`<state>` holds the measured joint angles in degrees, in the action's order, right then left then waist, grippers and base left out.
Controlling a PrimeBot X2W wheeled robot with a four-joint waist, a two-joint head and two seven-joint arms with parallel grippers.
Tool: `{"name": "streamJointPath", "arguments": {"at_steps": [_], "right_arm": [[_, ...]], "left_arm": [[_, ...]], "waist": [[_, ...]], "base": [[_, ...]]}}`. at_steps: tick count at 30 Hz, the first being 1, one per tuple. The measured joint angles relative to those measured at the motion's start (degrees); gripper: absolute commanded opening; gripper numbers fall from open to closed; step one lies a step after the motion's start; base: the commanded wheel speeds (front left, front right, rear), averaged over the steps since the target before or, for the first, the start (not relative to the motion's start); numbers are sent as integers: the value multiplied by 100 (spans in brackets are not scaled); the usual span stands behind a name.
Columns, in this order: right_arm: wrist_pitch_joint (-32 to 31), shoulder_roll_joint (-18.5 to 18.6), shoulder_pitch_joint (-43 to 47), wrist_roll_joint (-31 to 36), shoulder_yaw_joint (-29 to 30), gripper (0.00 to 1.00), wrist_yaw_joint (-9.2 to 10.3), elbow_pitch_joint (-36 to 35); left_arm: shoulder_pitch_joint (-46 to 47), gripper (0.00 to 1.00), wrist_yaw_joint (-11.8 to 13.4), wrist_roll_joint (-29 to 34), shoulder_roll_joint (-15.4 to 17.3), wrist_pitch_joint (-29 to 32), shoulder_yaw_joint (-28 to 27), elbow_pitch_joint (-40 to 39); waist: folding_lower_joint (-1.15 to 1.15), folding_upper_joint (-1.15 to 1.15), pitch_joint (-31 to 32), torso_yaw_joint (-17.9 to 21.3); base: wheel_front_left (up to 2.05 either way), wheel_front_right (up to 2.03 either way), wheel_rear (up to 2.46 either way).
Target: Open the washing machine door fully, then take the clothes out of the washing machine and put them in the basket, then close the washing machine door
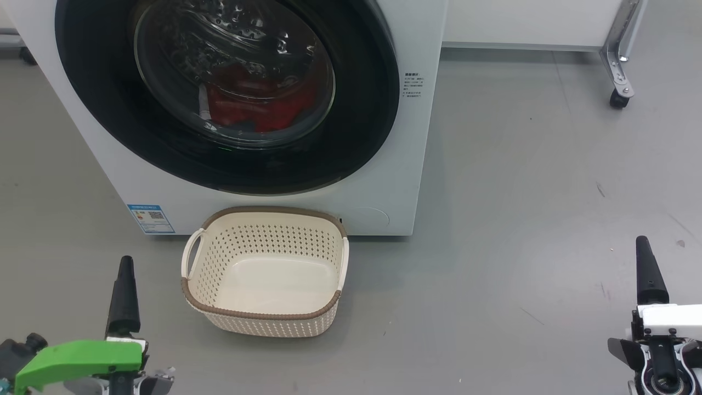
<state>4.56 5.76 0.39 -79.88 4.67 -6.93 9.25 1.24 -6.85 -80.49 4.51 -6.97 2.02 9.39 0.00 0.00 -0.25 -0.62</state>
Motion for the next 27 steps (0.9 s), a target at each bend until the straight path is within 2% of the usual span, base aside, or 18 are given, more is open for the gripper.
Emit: {"name": "streamJointPath", "arguments": {"at_steps": [13, 27], "right_arm": [[183, 178, 18, 1006, -73, 100, 64, -189], [389, 408, 126, 2293, -346, 100, 302, -332]], "left_arm": [[1, 100, 97, 1482, -30, -127, 257, -272], [-1, 100, 360, 3336, -55, -277, 768, -350]], "waist": [[0, 0, 3, -3], [0, 0, -9, 6]], "base": [[0, 0, 0], [0, 0, 0]]}}
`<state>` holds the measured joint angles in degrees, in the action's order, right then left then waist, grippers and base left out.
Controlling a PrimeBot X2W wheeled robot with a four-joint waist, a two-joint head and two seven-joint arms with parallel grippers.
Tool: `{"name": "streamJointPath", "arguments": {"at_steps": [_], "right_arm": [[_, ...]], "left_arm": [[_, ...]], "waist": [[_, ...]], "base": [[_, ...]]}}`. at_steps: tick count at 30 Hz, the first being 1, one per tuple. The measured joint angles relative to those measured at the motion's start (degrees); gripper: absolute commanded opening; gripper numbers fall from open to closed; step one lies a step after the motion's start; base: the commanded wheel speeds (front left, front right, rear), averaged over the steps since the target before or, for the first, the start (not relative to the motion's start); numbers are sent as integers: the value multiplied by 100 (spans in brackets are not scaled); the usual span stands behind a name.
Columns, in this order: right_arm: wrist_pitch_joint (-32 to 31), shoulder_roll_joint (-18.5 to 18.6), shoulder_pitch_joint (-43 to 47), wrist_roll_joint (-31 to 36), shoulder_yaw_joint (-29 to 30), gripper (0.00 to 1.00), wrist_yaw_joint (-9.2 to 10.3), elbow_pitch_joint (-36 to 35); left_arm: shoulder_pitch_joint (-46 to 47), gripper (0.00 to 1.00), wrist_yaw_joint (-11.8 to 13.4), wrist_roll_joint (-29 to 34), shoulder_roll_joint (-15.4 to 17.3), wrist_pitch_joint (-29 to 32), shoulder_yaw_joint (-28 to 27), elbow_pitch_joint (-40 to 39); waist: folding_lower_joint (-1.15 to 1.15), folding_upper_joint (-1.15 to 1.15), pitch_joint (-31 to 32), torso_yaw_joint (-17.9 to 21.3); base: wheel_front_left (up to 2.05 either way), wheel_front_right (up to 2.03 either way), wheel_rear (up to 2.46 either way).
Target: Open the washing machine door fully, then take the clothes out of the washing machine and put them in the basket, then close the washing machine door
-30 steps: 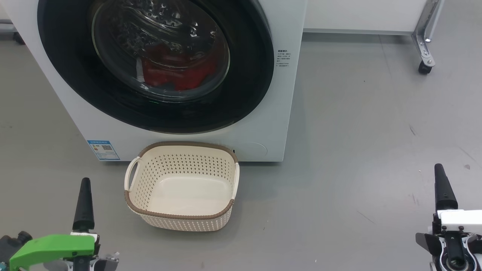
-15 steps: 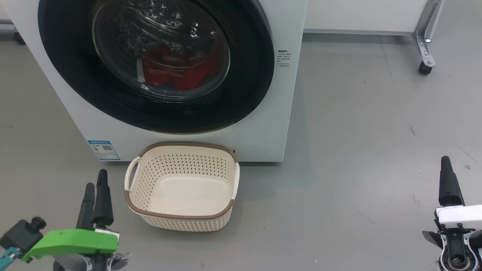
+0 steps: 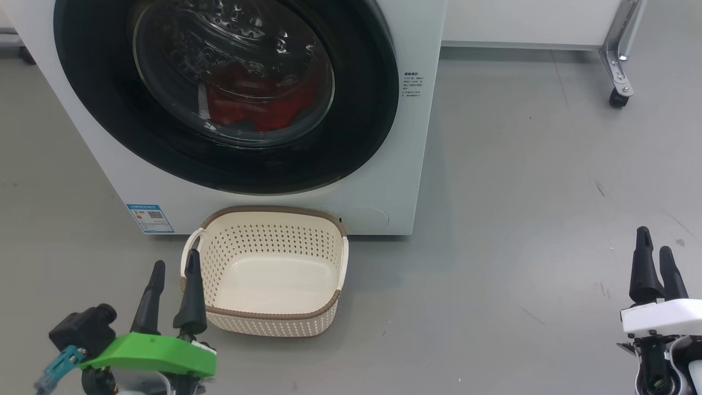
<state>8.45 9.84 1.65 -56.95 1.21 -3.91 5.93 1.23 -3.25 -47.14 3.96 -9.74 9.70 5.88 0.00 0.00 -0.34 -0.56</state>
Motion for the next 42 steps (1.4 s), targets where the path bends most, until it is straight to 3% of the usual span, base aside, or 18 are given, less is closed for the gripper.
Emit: {"name": "streamJointPath", "arguments": {"at_steps": [7, 19, 31, 42], "right_arm": [[104, 73, 6, 600, -158, 100, 110, -19], [241, 330, 83, 1755, -568, 100, 256, -15], [240, 504, 116, 2617, -914, 100, 334, 11], [245, 522, 116, 3138, -1078, 100, 368, 52]], "left_arm": [[-2, 100, 200, 1084, -16, -100, 275, 48], [-6, 100, 567, 2185, -68, -229, 586, 264], [-6, 100, 808, 2840, -94, -350, 833, 392], [-6, 100, 950, 2965, -118, -454, 895, 586]], "waist": [[0, 0, -10, -7], [0, 0, -39, -26], [0, 0, -75, -40], [0, 0, -63, -53]], "base": [[0, 0, 0], [0, 0, 0], [0, 0, 0], [0, 0, 0]]}}
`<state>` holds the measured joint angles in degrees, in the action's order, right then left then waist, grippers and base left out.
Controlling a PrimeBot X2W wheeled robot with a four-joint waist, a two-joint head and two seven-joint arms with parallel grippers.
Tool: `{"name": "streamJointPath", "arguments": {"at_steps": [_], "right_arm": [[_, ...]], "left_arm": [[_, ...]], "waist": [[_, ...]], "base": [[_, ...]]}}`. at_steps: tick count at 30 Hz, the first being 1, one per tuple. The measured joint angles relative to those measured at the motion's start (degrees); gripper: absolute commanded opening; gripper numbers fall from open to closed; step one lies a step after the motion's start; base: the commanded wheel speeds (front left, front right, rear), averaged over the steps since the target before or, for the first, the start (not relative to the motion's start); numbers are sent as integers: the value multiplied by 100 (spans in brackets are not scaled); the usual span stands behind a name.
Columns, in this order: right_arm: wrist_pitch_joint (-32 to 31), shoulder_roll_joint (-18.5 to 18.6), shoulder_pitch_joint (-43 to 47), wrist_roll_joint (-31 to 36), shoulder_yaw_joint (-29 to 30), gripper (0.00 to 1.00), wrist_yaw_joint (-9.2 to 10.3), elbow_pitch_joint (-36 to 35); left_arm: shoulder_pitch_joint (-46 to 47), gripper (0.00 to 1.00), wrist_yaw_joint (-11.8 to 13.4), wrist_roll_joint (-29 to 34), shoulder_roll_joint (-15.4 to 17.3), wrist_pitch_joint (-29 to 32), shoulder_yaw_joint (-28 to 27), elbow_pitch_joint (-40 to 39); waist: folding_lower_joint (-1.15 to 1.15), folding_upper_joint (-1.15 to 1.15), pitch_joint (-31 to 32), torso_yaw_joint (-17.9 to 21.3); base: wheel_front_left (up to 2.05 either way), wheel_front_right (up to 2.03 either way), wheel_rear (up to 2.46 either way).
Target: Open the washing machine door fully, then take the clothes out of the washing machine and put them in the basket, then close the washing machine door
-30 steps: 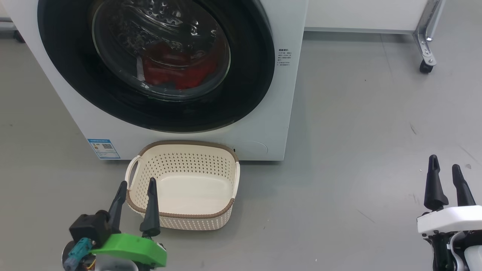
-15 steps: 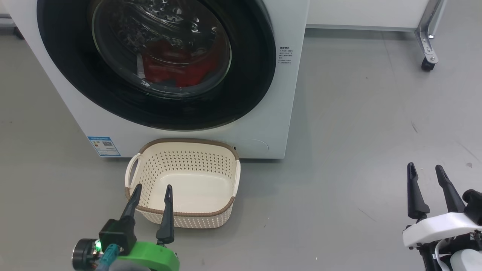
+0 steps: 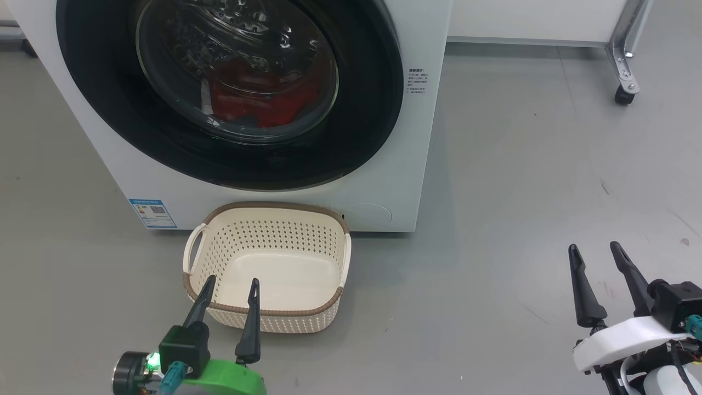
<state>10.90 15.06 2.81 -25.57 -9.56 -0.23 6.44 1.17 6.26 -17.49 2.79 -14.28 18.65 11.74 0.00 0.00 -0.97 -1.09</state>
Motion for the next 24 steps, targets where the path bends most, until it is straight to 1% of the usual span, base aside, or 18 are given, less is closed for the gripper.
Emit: {"name": "streamJointPath", "arguments": {"at_steps": [2, 24], "right_arm": [[0, 0, 0, 0, -1, 100, 36, 8], [0, -56, -7, -10, -1, 100, 37, 164]], "left_arm": [[0, 100, 0, 0, -1, 0, 0, 12], [65, 100, 52, -78, -2, 0, 13, 90]], "waist": [[0, 0, 1, -1], [0, 0, 21, 8]], "base": [[0, 0, 0], [0, 0, 0]]}}
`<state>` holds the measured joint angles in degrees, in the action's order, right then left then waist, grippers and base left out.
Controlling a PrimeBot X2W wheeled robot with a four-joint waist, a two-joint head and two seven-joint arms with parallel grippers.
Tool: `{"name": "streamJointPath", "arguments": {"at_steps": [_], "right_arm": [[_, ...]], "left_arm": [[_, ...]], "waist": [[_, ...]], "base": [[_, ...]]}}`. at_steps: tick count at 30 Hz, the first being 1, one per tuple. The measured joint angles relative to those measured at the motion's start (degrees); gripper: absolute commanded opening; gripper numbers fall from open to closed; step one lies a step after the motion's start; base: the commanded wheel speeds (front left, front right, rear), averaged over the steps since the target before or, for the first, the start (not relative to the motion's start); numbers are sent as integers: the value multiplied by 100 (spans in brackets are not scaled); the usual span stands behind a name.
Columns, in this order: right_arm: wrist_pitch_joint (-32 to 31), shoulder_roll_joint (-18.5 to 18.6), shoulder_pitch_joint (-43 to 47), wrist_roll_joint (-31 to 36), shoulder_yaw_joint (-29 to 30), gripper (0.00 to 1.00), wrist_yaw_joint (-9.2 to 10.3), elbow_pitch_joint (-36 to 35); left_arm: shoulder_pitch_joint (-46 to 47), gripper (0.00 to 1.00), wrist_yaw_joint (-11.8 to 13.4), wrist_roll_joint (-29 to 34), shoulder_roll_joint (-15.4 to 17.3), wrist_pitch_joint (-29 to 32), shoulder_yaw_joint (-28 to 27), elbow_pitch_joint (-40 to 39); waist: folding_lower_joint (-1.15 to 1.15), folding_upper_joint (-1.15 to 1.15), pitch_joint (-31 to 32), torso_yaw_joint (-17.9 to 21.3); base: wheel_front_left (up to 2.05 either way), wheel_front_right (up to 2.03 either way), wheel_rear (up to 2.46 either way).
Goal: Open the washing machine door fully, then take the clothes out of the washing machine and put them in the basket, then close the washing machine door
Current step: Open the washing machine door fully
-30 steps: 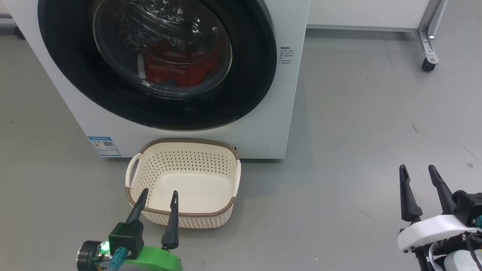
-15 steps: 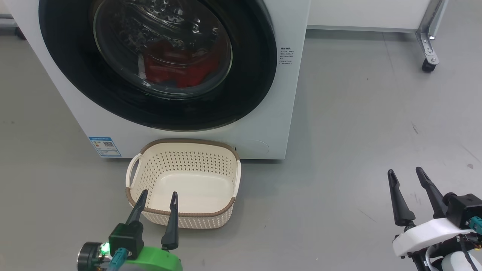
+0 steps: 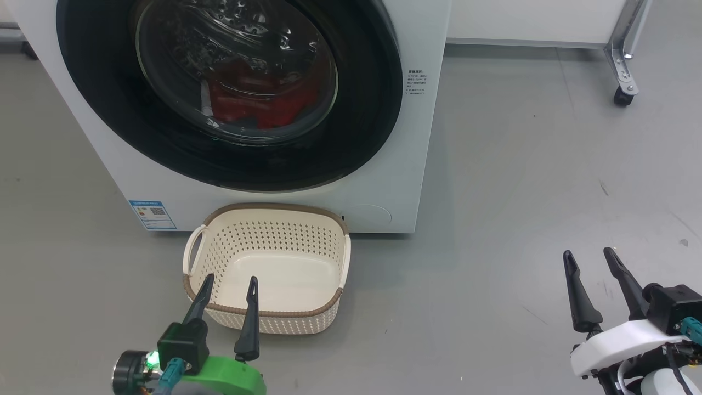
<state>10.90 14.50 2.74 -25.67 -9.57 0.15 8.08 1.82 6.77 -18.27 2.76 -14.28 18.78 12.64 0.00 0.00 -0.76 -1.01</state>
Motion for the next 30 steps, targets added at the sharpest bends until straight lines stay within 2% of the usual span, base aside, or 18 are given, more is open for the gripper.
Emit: {"name": "streamJointPath", "arguments": {"at_steps": [30], "right_arm": [[9, -22, -23, -2, -2, 100, 0, 165]], "left_arm": [[30, 100, 1, -31, -1, 0, -41, 114]], "waist": [[0, 0, 101, -23]], "base": [[0, 0, 0]]}}
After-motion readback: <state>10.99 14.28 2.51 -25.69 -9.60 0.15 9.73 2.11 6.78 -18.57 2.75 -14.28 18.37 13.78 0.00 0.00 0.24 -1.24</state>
